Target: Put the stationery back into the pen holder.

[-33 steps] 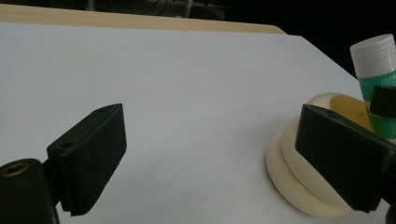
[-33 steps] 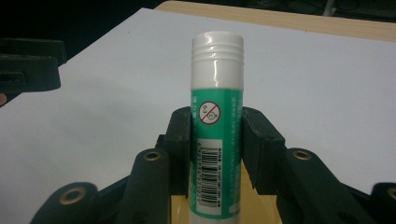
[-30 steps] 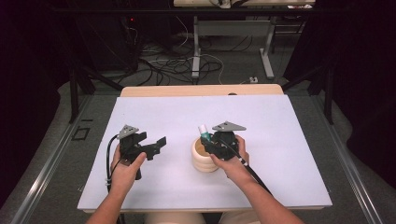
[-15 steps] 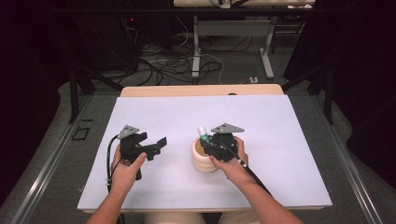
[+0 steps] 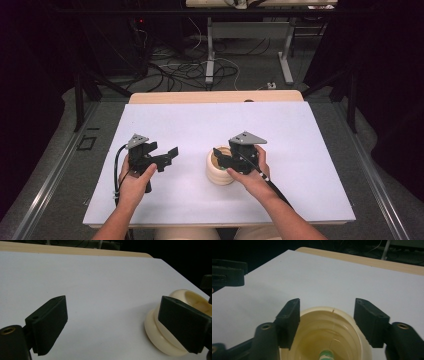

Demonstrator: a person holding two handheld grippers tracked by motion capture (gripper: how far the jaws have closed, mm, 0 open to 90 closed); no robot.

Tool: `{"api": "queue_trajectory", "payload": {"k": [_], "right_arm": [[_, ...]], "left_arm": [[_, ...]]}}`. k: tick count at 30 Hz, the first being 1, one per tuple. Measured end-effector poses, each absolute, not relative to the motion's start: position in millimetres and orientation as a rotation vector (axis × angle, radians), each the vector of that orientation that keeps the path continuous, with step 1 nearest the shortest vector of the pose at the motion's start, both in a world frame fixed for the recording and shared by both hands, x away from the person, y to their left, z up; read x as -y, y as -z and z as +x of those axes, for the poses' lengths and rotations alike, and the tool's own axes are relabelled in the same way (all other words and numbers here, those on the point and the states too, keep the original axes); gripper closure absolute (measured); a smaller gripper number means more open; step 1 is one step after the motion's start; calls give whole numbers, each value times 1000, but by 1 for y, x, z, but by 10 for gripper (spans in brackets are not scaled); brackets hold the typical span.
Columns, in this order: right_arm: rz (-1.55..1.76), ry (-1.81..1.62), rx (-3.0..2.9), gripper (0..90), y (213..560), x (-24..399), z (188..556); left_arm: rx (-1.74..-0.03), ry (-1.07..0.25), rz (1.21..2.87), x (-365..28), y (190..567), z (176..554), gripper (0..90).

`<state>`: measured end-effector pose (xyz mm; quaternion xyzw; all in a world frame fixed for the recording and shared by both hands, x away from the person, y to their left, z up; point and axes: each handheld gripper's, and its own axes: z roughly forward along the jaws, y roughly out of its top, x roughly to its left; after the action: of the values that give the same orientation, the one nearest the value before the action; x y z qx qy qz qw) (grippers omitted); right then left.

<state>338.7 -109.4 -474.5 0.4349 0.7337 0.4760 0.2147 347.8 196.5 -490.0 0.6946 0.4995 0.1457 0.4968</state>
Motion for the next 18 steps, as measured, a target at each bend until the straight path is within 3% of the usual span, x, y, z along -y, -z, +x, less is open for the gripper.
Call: {"api": "queue_trajectory", "payload": {"k": [6, 12, 18], "right_arm": [[1163, -1336, -2004, 162, 473, 124, 337], [1157, -1302, -1987, 131, 469, 142, 336], [1172, -1293, -1955, 10, 464, 165, 332]], "left_arm": [[-1209, -356, 1682, -197, 490, 348, 88], [-1208, -367, 1682, -198, 489, 347, 87], [-1198, -379, 1691, -198, 488, 346, 78]]}}
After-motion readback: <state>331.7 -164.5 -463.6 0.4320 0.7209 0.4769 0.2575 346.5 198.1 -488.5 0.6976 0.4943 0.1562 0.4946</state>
